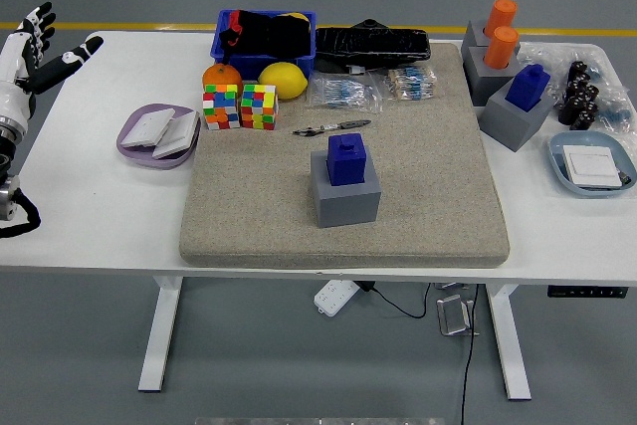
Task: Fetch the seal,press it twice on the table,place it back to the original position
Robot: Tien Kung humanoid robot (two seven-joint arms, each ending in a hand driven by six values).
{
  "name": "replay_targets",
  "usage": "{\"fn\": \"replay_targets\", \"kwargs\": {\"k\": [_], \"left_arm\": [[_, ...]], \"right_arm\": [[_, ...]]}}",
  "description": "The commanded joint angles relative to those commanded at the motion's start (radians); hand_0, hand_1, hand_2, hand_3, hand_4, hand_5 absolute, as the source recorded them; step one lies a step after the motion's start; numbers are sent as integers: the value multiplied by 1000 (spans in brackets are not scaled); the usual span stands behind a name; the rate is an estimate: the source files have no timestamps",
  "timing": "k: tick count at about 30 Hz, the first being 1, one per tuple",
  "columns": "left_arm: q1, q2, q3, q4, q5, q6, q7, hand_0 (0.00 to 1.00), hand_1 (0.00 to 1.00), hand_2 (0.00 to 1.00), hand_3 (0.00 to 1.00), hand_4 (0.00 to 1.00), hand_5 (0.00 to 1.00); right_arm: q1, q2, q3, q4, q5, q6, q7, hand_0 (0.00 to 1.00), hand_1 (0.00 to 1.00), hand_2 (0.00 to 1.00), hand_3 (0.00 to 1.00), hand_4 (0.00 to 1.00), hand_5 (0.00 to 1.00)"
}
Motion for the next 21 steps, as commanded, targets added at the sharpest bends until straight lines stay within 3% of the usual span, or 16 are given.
{"fn": "replay_targets", "kwargs": {"k": [21], "left_arm": [[4, -4, -7, -11, 3, 7, -1, 991, 998, 998, 998, 998, 402]], "right_arm": [[-2, 3, 6, 0, 6, 0, -2, 788, 721, 725, 662, 804, 491]]}}
